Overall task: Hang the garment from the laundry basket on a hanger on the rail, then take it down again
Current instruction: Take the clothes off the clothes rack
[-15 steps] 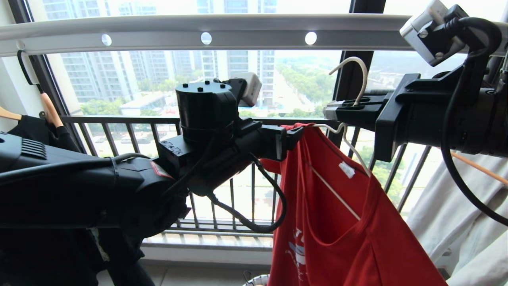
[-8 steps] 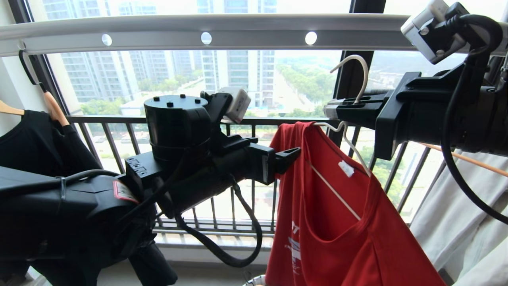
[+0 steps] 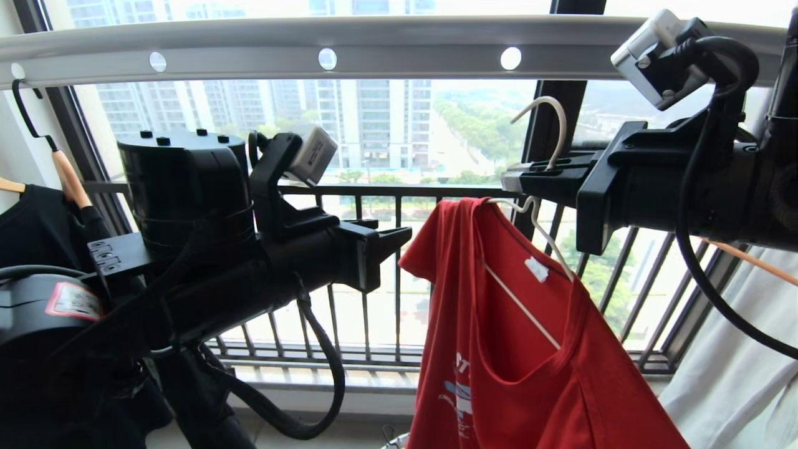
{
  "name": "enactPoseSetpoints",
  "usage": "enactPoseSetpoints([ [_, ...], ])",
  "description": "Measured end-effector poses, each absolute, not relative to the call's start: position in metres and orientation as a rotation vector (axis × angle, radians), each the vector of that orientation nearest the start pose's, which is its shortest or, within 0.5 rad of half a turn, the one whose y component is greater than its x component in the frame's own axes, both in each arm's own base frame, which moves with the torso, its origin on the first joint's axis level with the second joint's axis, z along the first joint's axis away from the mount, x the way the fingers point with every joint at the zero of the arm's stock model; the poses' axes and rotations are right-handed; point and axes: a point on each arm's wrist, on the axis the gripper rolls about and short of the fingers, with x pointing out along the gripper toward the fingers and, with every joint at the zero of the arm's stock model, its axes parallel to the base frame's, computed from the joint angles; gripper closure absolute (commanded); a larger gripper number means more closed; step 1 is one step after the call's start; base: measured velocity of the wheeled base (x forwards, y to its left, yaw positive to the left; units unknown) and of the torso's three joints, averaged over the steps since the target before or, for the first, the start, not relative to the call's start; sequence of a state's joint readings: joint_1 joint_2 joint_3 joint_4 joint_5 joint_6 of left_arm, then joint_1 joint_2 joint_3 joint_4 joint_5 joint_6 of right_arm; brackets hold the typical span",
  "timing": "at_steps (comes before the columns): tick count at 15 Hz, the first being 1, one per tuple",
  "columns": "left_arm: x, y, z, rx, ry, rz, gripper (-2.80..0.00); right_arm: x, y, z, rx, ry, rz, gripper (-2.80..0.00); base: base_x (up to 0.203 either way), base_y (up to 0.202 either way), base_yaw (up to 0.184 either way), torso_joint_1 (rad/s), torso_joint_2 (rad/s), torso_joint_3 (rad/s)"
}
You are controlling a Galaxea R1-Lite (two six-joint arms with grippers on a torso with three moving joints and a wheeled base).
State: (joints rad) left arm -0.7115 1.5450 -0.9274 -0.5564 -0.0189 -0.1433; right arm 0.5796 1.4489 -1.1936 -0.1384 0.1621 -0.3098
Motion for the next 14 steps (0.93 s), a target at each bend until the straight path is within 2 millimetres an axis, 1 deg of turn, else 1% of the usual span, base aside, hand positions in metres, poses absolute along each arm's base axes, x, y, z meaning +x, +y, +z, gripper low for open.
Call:
enactPoseSetpoints([
  [3, 0.210, -0.178, 0.261, -0.101, 0.151, -0.714, 0.00, 0.218, 0.146, 0.312, -0.314, -0.002, 0.720, 0.00, 0.000, 0.000, 0.000, 0.000, 0.00, 0.000],
  [6, 0.196, -0.163, 0.278, -0.082, 0.210, -0.696, 0.00, 0.227, 0.152, 0.309, -0.272, -0.008, 0.668, 0.00, 0.000, 0.000, 0.000, 0.000, 0.00, 0.000],
  [8, 0.184, -0.153, 0.292, -0.091, 0.184, -0.697, 0.00, 0.230, 0.154, 0.310, -0.267, -0.033, 0.640, 0.00, 0.000, 0.000, 0.000, 0.000, 0.00, 0.000],
  [10, 0.176, -0.147, 0.301, -0.102, 0.151, -0.698, 0.00, 0.231, 0.154, 0.313, -0.264, -0.048, 0.621, 0.00, 0.000, 0.000, 0.000, 0.000, 0.00, 0.000],
  [14, 0.173, -0.144, 0.306, -0.109, 0.130, -0.699, 0.00, 0.228, 0.152, 0.314, -0.263, -0.052, 0.616, 0.00, 0.000, 0.000, 0.000, 0.000, 0.00, 0.000],
])
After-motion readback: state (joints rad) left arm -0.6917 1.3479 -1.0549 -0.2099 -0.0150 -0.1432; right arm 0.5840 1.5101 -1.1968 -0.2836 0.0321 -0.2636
